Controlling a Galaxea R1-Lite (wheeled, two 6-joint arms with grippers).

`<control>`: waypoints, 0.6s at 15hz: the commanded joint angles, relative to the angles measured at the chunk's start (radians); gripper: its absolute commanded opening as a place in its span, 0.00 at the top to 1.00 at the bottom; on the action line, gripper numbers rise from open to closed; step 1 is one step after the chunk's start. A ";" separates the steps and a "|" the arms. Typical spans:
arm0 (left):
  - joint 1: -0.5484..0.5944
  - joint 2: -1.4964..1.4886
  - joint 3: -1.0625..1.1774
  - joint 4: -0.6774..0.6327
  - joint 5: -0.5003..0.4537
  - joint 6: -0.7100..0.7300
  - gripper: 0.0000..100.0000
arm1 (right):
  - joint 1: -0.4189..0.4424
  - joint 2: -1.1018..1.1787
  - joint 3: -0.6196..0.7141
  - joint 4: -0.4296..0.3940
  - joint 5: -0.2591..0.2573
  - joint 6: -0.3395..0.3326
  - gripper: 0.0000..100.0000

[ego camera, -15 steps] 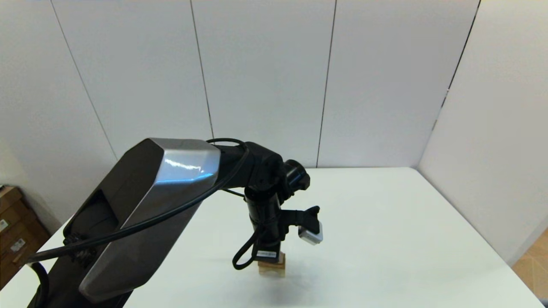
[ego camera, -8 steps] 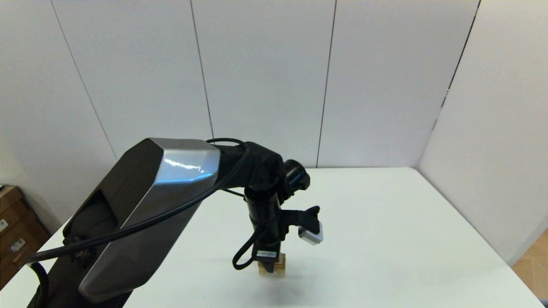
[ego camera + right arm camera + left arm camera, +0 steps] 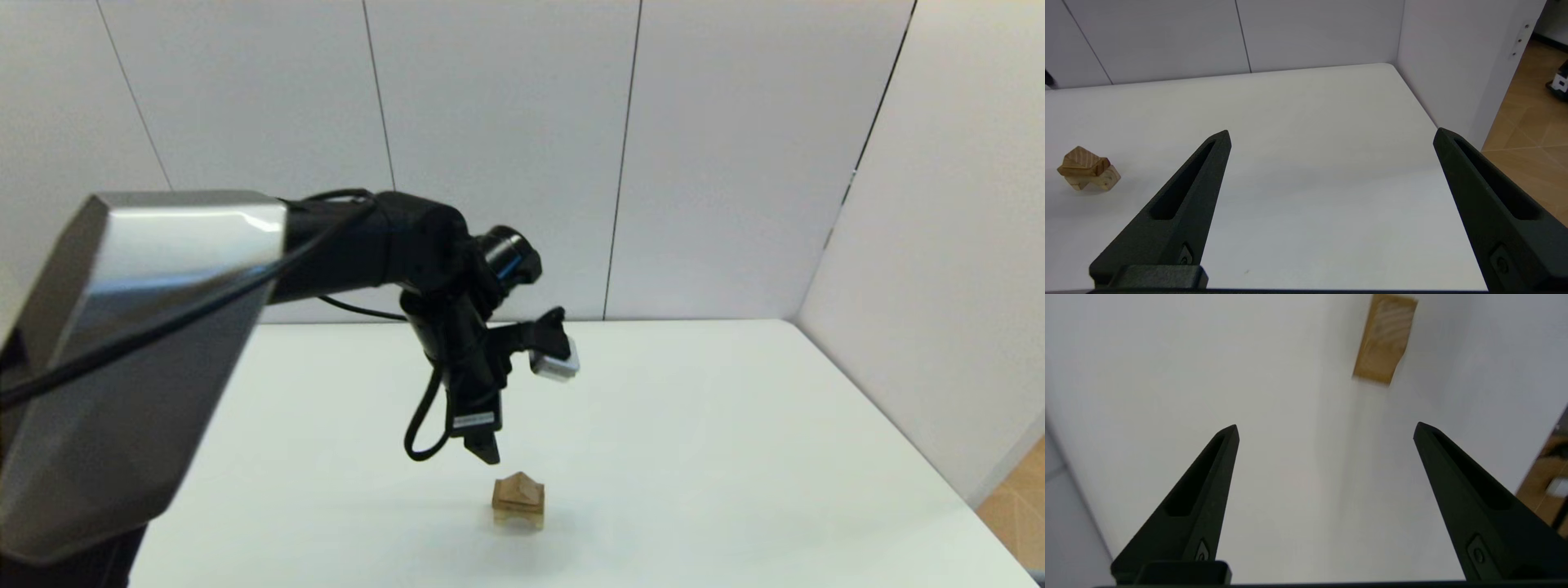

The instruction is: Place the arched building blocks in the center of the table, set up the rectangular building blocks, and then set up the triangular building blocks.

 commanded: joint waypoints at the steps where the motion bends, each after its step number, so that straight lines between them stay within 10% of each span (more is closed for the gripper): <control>1: 0.165 -0.382 0.018 0.107 0.026 -0.181 0.00 | 0.000 0.000 0.000 0.000 -0.001 0.000 0.00; 9: 0.539 -1.083 0.348 0.112 0.198 -0.287 0.00 | 0.000 0.000 0.000 0.000 -0.001 0.000 0.00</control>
